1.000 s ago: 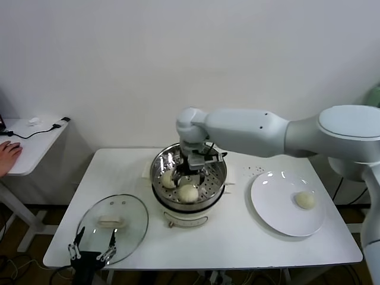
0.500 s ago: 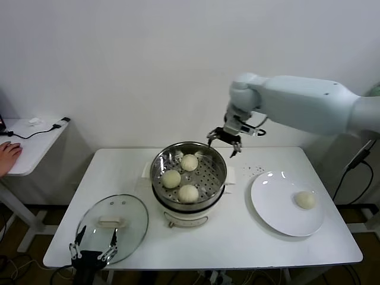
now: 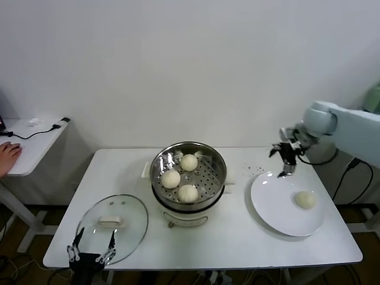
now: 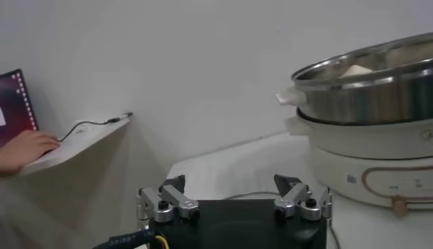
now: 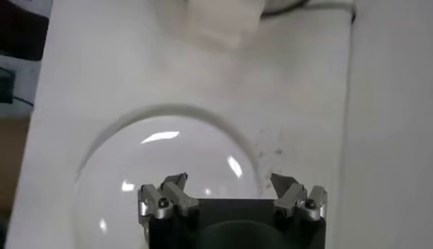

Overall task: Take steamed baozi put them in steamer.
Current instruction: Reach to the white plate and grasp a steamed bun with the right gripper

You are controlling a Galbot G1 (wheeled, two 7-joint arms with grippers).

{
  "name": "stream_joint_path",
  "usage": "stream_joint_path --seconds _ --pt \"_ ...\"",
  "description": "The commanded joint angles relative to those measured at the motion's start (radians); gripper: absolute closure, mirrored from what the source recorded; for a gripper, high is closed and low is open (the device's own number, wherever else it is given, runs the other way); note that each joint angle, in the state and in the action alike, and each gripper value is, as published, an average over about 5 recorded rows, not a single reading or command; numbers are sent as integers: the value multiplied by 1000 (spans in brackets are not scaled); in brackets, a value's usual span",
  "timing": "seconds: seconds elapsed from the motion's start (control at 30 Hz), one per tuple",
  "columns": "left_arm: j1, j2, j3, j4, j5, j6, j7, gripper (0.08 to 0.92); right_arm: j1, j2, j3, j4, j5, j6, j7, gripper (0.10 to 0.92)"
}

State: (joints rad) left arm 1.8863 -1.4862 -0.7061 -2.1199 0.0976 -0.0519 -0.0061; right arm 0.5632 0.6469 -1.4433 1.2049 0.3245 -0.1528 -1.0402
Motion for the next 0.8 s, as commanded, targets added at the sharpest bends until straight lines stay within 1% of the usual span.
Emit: stream_joint_path --seconds 0.03,0.2,0.43,0.63,0.8 --pt "1 -10 2 -2 15 5 1 177 -403 -130 353 -183 -252 6 -80 203" --pt "-1 -26 14 0 36 11 2 177 -506 -79 484 -297 -333 65 -94 203" --pt "-9 -20 15 -7 53 26 2 177 -588 -2 615 -405 -425 130 -95 203" --pt "-9 -23 16 -4 59 28 2 177 -603 75 676 -476 -449 154 -81 203" --pt "-5 -30 18 -1 63 26 2 177 -599 115 685 -503 -450 156 -81 203"
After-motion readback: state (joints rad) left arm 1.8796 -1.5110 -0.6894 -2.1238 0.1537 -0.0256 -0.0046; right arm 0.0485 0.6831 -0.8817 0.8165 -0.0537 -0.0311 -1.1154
